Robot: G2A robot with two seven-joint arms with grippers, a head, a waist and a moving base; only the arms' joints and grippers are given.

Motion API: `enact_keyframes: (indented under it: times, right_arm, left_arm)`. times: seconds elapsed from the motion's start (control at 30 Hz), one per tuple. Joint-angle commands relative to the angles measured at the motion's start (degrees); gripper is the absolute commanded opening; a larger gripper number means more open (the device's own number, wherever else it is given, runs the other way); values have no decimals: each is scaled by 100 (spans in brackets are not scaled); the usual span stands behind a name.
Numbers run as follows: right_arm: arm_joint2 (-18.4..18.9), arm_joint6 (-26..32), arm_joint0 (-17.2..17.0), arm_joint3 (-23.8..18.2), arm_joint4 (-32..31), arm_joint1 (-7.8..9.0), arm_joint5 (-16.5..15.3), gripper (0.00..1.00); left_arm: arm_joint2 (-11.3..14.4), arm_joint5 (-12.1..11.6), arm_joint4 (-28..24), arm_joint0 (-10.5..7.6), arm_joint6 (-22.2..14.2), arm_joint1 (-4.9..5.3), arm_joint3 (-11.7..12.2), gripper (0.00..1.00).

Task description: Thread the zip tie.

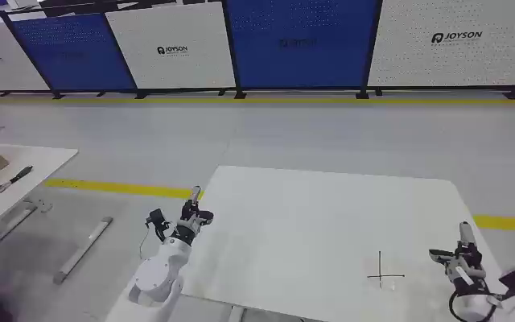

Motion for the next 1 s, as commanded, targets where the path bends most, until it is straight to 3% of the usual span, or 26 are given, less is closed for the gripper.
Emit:
enact_keyframes:
  times: [0.0, 0.03, 0.07, 0.27, 0.43, 0.57, 0.97]
  right_arm:
    - [0, 0, 0, 0, 0, 0, 0, 100]
    - [0, 0, 0, 0, 0, 0, 0, 78]
    - [16, 8, 4, -13, -14, 1, -18, 100]
    - [496, 1081, -90, -126, -114, 81, 22, 100]
    - [1114, 2428, -31, -237, -182, 207, 446, 100]
    - [1462, 4034, 261, -86, -501, 367, 905, 100]
    - [1481, 4155, 294, -46, -527, 380, 947, 100]
  left_arm:
    - [0, 0, 0, 0, 0, 0, 0, 78]
    - [0, 0, 0, 0, 0, 0, 0, 78]
    - [0, 0, 0, 0, 0, 0, 0, 100]
    - [0, 0, 0, 0, 0, 0, 0, 100]
    - [0, 0, 0, 0, 0, 0, 0, 100]
    - [0, 0, 0, 0, 0, 0, 0, 100]
    - [0, 0, 0, 0, 0, 0, 0, 100]
